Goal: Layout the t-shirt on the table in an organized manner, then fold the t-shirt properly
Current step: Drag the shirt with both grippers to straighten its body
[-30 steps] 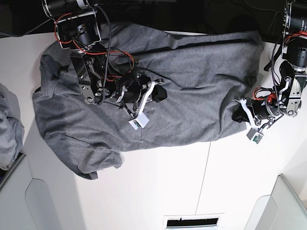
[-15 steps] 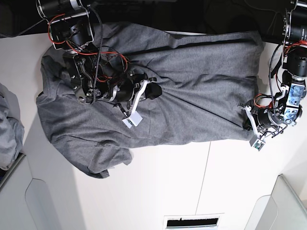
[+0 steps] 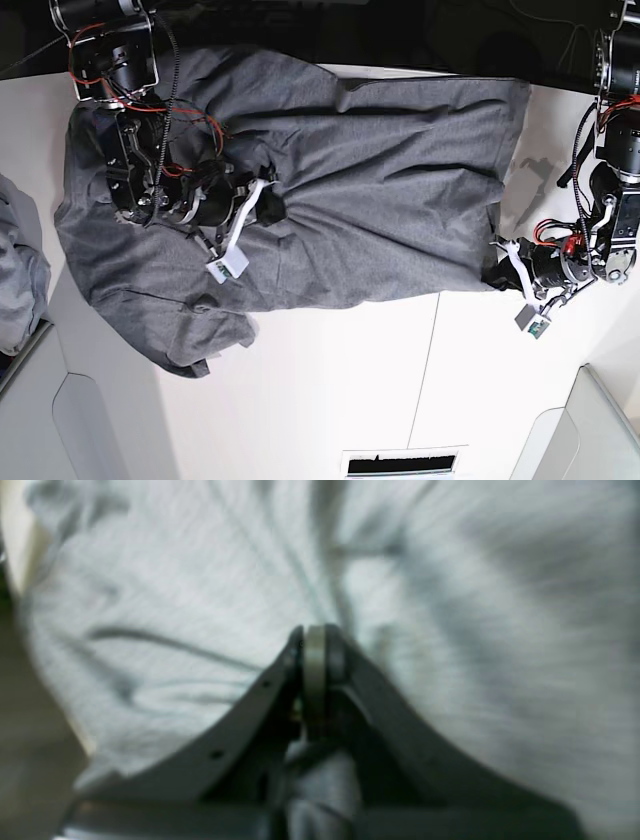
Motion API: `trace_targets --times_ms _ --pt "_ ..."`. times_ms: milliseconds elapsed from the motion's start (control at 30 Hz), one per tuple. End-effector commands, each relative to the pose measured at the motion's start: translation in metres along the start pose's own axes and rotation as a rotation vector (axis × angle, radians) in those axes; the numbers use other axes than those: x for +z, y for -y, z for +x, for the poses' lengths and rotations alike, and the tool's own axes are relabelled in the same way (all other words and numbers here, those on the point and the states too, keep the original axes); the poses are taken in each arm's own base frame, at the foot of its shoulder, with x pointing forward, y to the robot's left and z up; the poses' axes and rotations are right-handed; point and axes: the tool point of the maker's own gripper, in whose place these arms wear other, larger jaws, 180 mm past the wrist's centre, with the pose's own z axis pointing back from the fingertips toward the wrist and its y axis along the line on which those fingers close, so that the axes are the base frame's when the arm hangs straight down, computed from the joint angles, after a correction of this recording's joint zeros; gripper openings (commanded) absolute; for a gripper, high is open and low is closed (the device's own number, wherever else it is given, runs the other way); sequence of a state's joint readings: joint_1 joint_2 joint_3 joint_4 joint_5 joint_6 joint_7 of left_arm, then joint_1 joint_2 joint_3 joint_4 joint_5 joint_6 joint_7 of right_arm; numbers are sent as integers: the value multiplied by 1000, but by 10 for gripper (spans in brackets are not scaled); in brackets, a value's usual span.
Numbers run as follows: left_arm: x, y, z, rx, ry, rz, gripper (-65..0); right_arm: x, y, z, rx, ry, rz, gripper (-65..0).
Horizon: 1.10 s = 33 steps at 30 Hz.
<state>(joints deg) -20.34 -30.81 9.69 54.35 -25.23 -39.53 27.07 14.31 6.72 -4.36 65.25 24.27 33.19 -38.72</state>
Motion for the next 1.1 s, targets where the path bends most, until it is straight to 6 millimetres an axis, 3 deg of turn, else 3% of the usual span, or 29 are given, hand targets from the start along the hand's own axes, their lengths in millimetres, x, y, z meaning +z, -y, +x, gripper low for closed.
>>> trace_targets --times_ms 0,167,333,433,667,767,867,1067 --pt "10 -9 24 -4 65 5 -650 10 8 38 24 100 -26 -650" --pt "12 -1 25 54 79 -35 -650 39 51 73 -9 204 -143 -650" --pt "9 10 6 105 50 -70 -650 66 90 89 -22 263 -263 -650" --pt "6 21 -16 136 23 -92 -650 69 106 74 -46 228 -288 -650" --pt "-7 57 -55 186 -28 -151 -650 43 120 -3 -196 53 -263 -650" --pt "-13 68 -64 158 -57 -155 -650 41 127 -24 -239 15 -267 -650" --pt "-18 66 -56 95 -26 -126 -650 52 142 -23 -231 51 -303 -650" --pt "-23 11 -29 59 -11 85 -650 73 166 -3 -179 87 -371 -650"
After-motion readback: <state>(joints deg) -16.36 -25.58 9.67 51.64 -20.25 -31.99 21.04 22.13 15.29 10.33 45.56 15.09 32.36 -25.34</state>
